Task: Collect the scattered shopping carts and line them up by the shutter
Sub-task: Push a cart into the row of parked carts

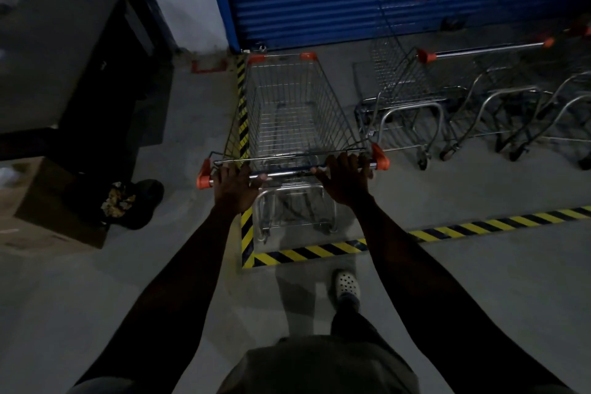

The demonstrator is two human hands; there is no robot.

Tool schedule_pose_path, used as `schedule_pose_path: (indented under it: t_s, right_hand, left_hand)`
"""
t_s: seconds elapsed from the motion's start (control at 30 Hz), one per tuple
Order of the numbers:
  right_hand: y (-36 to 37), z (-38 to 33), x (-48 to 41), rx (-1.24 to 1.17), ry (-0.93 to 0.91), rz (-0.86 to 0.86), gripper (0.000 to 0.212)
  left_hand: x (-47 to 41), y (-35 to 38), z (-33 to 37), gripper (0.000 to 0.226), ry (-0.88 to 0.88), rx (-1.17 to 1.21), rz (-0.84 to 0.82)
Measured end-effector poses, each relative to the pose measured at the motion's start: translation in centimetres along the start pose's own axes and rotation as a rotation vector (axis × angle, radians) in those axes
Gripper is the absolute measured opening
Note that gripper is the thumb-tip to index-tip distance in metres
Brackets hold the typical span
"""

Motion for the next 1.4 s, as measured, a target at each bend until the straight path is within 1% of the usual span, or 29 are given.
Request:
schedule_pose_path:
  t_s: [0.07,0.17,0.23,0.33,0.4,0.53,0.7,0.77,0.87,0.93,1.13,1.27,1.4]
  right_hand:
    - [0.0,0.1,0.1,-0.030,0.028,-0.010,0.066]
    - [0.3,0.0,0.4,0.006,0.030,-0.017,0.057]
    - [0.3,-0.1,0.4,0.018,0.036,0.001,0.052]
    - [0.1,0.1,0.4,-0.004,0.018,-0.028,0.052]
    - [0.0,0.4,0.3,-0.010,-0.032,-0.054,0.054]
    - [0.3,1.2,-0.1,-0.069,-0.136,-0.080,0.052]
    - [0.6,1.6,-0.3,-0.031,-0.197,-0.089,0.052]
    - [0.7,1.7,-0.3,-0.032,-0.224,-0.104,0.051]
    - [0.7,1.8,-0.4,-0.020,-0.271,-0.138,0.045]
    - [0.5,2.1,-0.6,-0.035,-0.287,-0.126,0.040]
    - [0.3,2.2,-0.3,-0.039,-0.262,-0.124,0.041]
    - [0.5,2.6,-0.6,-0.071,-0.249,-0.147,0.046]
    - [0.4,3.1,-0.7,-0.129,-0.222,-0.151,0.043]
  left_hand:
    - [0.2,0.0,0.4,0.051,-0.053,-0.038,0.072]
    - [0.9,0.3,2.1,0.034,-0.114,-0.048,0.141]
    - [0.9,0.5,3.1,0.029,-0.162,-0.014,0.138]
    - [1.4,1.2,4.0,0.037,-0.257,0.063,0.145]
    - [1.5,1.4,4.3,0.041,-0.308,0.091,0.174]
    - [1.8,1.5,5.2,0.046,-0.399,0.153,0.265]
    - [1.6,1.5,6.9,0.045,-0.502,0.236,0.302]
    - [1.6,1.3,7.9,0.044,-0.493,0.267,0.326]
    - [1.7,0.9,9.6,0.043,-0.428,0.317,0.363]
    - [1.8,0.5,10.4,0.045,-0.428,0.361,0.373]
    - [1.9,0.2,10.8,0.043,-0.504,0.380,0.342]
    - [2.0,0.1,10.9,0.044,-0.545,0.392,0.297]
    - [2.3,-0.2,10.8,0.046,-0.534,0.385,0.238]
Point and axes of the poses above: each hand's wrist, its own x-axis away from the middle knuckle, its own y-axis out of the palm, z = x × y, the point moved 6 cm from there along -x, towards the middle knuckle, and after that the axes turned 7 degrees about y, right-handed, at the moved point
